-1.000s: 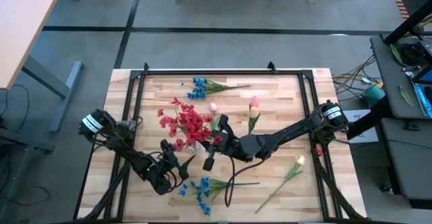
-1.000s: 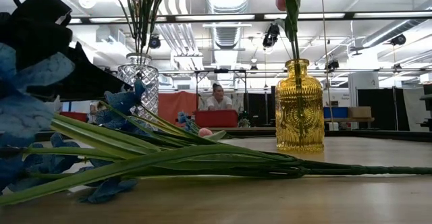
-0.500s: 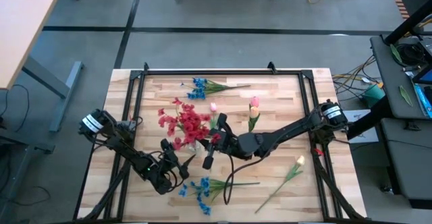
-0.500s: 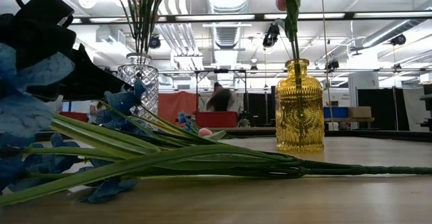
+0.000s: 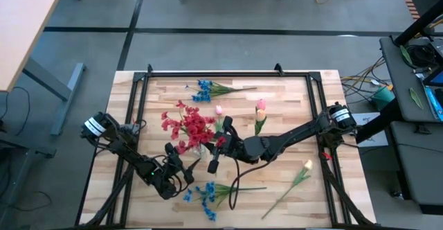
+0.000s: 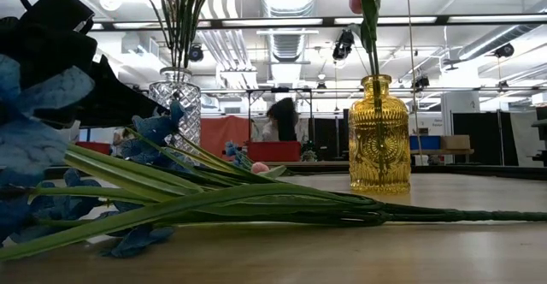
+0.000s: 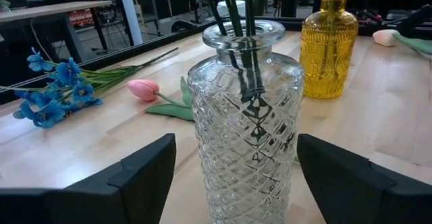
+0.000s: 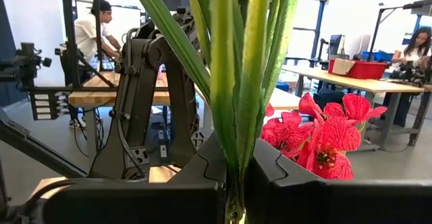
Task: Sort flowers into vase by color
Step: Put the red flower into the transparent vase
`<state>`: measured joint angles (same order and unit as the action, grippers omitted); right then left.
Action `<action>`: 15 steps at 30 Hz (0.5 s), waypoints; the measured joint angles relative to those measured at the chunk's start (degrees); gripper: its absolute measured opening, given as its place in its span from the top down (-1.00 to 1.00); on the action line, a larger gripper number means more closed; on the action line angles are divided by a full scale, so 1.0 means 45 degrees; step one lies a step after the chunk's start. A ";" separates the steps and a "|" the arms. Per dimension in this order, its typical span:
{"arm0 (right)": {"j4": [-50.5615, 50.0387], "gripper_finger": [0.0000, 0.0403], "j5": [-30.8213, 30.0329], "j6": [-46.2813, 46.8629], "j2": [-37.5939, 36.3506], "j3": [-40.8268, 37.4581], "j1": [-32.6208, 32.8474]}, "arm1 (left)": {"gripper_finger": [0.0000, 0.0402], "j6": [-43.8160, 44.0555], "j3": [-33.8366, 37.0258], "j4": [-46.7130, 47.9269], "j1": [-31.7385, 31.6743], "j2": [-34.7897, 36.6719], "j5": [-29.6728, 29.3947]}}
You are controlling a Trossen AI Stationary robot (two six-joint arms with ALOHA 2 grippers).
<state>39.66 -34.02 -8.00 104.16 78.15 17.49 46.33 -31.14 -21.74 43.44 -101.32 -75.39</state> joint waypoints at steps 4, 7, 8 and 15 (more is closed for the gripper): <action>-0.0001 0.94 -0.0004 0.0120 0.0000 -0.0060 -0.0004 | -0.44 0.0000 -0.0005 -0.0034 0.0000 0.0000 0.0206; 0.0015 0.94 -0.0005 0.0120 0.0000 -0.0124 -0.0005 | -0.44 0.0000 -0.0005 -0.0034 0.0000 0.0000 0.0267; 0.0019 0.94 -0.0005 0.0125 0.0000 -0.0140 -0.0005 | -0.44 0.0000 -0.0005 -0.0034 0.0000 0.0000 0.0267; 0.0005 0.94 -0.0010 0.0194 0.0000 -0.0249 -0.0003 | -0.44 0.0000 -0.0005 -0.0029 0.0000 0.0005 0.0262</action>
<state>39.68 -34.06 -7.13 104.16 77.03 17.47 46.33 -31.16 -21.87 43.44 -101.30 -74.22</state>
